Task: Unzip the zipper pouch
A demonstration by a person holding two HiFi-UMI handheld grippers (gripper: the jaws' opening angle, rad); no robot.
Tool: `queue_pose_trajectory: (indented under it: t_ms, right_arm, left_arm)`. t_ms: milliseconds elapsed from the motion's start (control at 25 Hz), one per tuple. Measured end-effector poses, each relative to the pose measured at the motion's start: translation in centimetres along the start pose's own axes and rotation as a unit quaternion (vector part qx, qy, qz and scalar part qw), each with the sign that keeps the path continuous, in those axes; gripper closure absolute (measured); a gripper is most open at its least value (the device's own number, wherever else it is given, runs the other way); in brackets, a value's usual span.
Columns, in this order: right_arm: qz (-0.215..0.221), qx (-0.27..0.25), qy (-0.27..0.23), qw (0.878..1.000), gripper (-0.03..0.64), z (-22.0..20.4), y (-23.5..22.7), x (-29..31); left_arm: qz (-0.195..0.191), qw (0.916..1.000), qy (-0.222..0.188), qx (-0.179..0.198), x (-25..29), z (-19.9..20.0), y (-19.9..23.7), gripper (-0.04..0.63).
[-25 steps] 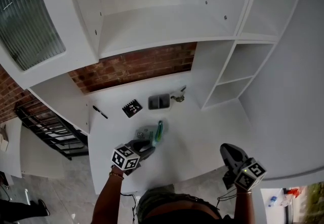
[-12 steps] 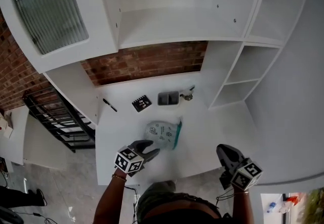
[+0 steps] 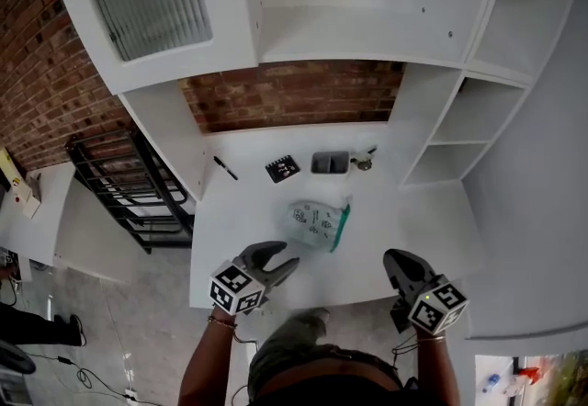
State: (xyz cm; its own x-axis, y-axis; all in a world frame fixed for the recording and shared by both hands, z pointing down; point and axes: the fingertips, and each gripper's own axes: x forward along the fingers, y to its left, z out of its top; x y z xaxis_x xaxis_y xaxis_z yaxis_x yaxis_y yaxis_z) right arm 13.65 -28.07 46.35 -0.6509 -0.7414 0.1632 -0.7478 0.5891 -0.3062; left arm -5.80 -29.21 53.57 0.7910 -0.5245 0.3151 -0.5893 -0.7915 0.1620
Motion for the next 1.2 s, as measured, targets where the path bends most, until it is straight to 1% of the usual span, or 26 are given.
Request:
queue_pose_trajectory:
  t_ms: [120,160,240,280,360,520,760,920,1040,1200]
  right_arm:
    - [0.007,-0.008,0.003,1.000,0.604,-0.4,1.0,0.3]
    - [0.009,-0.008,0.004,1.000,0.604,-0.6,1.3,0.3]
    - [0.011,-0.011,0.004,1.000,0.604,-0.7,1.9,0.2]
    - [0.010,-0.013,0.004,1.000,0.604,-0.7,2.1,0.2]
    - [0.005,-0.018,0.003,1.000,0.604,-0.8,2.3,0.1]
    - [0.003,-0.021,0.000,1.000,0.606,-0.9,2.9,0.2]
    - [0.014,-0.045,0.013,0.999,0.617,-1.5,4.6,0.8]
    - [0.003,-0.066,0.015,0.998,0.617,-2.0,5.2,1.4]
    - [-0.007,-0.079,0.016,0.997,0.617,-2.0,5.8,1.9]
    - [-0.010,-0.083,0.015,0.996,0.617,-1.9,6.3,2.3]
  left_arm:
    - [0.017,0.9998,-0.011,0.005,-2.0,0.2,-1.1,0.439]
    - [0.025,0.9995,-0.014,0.008,-2.6,0.3,-1.4,0.463]
    - [0.044,0.9987,-0.019,0.017,-4.0,0.4,-2.0,0.533]
    - [0.053,0.9981,-0.021,0.022,-4.8,0.4,-2.3,0.554]
    - [0.069,0.9970,-0.026,0.026,-6.1,0.5,-2.8,0.568]
    - [0.106,0.9934,-0.040,0.022,-8.8,0.7,-2.9,0.581]
    - [0.168,0.9850,-0.035,0.013,-12.3,-0.2,-2.4,0.591]
    - [0.203,0.9783,-0.039,0.005,-13.9,-0.7,-1.5,0.591]
    - [0.224,0.9736,-0.043,0.006,-14.7,-0.7,-1.0,0.591]
    - [0.241,0.9692,-0.051,0.008,-15.3,-0.3,-0.6,0.592]
